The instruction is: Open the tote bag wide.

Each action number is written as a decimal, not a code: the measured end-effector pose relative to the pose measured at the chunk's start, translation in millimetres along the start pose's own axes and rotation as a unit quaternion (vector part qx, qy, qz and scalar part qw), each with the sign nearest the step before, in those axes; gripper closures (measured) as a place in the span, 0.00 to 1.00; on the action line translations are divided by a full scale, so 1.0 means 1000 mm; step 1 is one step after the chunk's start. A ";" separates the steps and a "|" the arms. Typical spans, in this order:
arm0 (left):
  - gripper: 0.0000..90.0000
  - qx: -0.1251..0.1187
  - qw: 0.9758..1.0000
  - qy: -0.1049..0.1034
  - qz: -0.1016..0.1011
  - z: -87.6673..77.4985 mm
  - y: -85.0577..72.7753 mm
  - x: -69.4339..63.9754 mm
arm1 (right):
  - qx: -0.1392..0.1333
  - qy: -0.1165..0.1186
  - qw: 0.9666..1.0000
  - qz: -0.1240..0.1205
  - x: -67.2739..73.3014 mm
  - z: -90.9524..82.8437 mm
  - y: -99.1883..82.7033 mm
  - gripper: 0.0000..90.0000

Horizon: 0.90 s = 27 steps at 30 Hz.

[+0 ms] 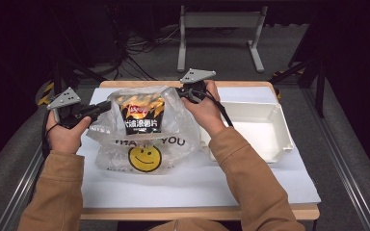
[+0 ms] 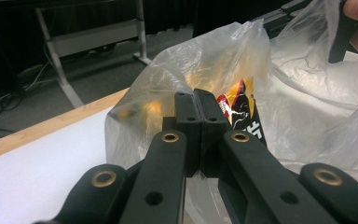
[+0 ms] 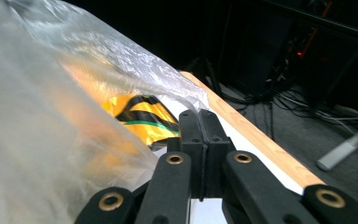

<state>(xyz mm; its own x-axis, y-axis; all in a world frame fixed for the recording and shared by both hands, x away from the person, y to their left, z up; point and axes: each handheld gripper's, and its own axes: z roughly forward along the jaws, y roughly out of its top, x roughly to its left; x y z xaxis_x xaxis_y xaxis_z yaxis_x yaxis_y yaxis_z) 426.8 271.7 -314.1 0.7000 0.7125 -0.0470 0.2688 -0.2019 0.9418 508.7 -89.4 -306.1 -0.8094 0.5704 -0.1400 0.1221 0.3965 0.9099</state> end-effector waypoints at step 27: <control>0.99 -0.035 0.999 0.005 -0.004 -0.006 0.012 -0.010 | 0.070 0.110 0.990 -0.057 0.036 0.001 0.029 0.79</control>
<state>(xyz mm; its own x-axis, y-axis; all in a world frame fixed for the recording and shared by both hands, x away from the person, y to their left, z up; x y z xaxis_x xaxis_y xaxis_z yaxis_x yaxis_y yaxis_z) 419.0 265.8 -299.9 0.6907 0.7212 -0.0521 0.2270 -0.1478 0.9626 483.9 -56.2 -284.9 -0.9261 0.3522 -0.1355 0.0897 0.5542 0.8275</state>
